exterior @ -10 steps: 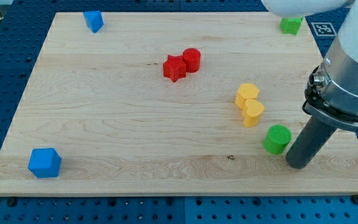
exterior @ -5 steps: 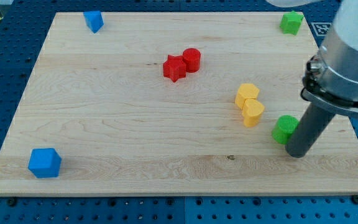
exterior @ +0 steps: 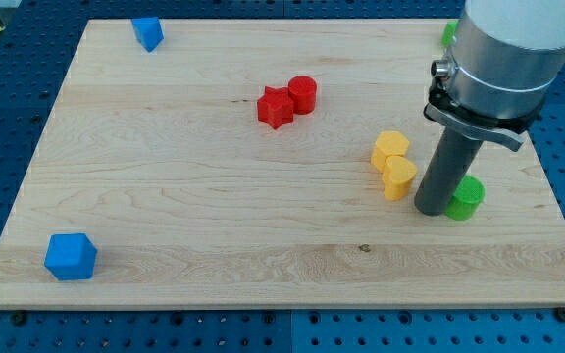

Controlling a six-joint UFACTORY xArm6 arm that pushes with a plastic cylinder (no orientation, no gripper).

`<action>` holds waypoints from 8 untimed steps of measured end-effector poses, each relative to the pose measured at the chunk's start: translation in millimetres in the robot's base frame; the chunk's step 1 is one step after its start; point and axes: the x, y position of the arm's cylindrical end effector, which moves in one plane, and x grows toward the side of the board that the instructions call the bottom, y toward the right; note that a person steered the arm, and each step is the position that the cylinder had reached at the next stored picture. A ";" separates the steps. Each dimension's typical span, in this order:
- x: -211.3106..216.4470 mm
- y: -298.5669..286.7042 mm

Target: Push the green circle to the right of the yellow heart

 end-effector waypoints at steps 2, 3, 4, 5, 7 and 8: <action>0.1 32.0; -0.7 27.0; -36.3 22.3; -81.0 23.8; -181.3 35.9; -239.8 35.9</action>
